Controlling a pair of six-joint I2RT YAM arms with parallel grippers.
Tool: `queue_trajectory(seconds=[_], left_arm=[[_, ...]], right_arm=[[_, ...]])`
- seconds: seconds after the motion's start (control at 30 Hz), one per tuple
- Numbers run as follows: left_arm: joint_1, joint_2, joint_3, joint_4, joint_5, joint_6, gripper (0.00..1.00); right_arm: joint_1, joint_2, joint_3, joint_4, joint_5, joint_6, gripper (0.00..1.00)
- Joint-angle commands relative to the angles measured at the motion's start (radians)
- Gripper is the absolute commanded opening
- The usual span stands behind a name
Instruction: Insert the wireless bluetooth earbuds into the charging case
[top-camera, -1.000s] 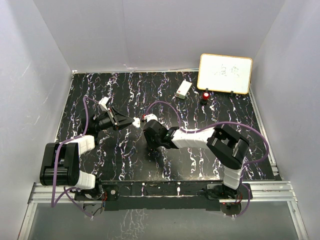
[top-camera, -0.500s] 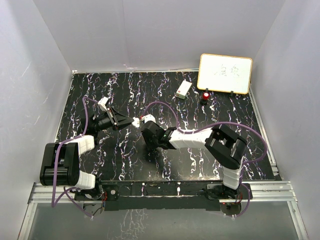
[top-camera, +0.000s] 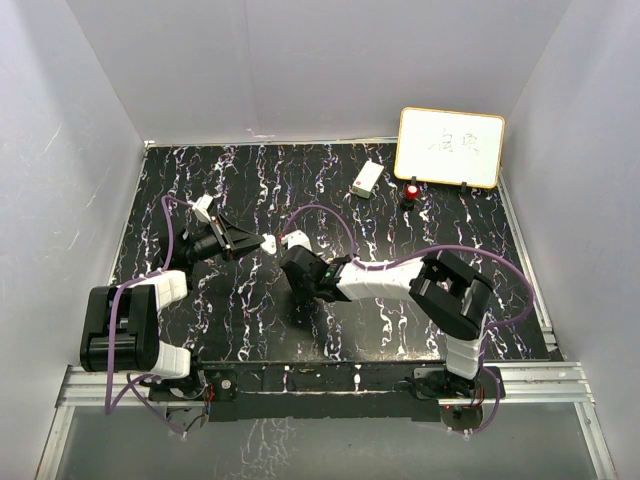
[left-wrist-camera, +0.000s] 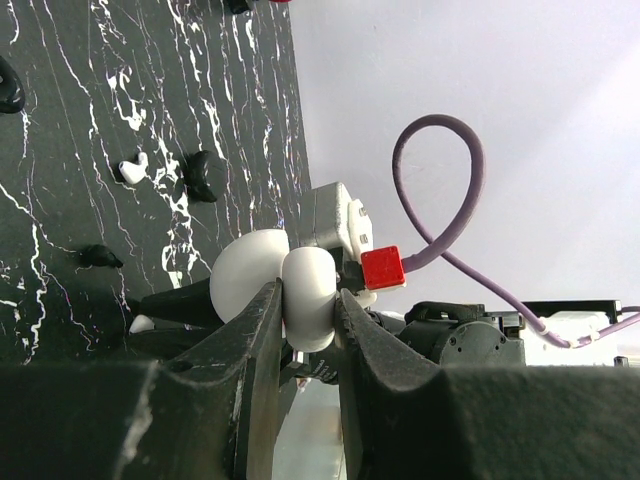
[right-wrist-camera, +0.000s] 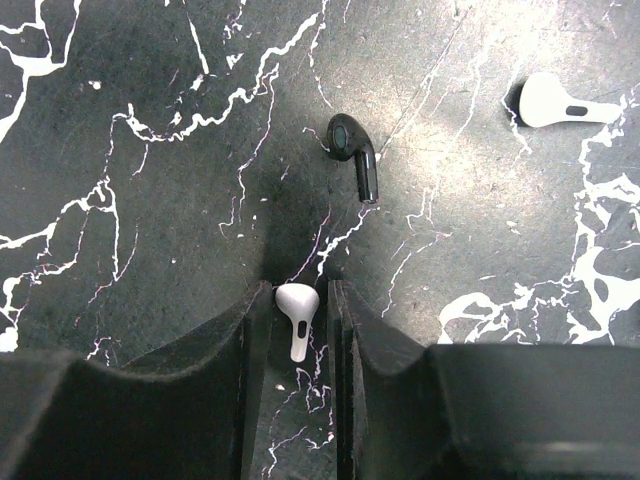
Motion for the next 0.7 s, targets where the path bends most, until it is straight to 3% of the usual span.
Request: queue_trajectory(seconds=[0.0,0.4,0.53,0.67], left_arm=[[0.012,-0.04,0.007,-0.004,0.03,0.003,0.0],[0.017,-0.039,0.009,-0.008,0.037,0.004,0.0],[0.018,-0.033,0.017,-0.001,0.044,-0.008,0.0],[0.016,-0.021,0.025,0.027,0.058,-0.041,0.0]], right_arm=[[0.009,0.031,0.011,-0.062,0.044,-0.022,0.27],[0.017,0.034,0.023,-0.072,0.073,-0.042,0.15],[0.011,-0.044,-0.005,-0.016,0.087,-0.081,0.13],[-0.05,-0.197,-0.089,0.128,-0.009,-0.118,0.1]])
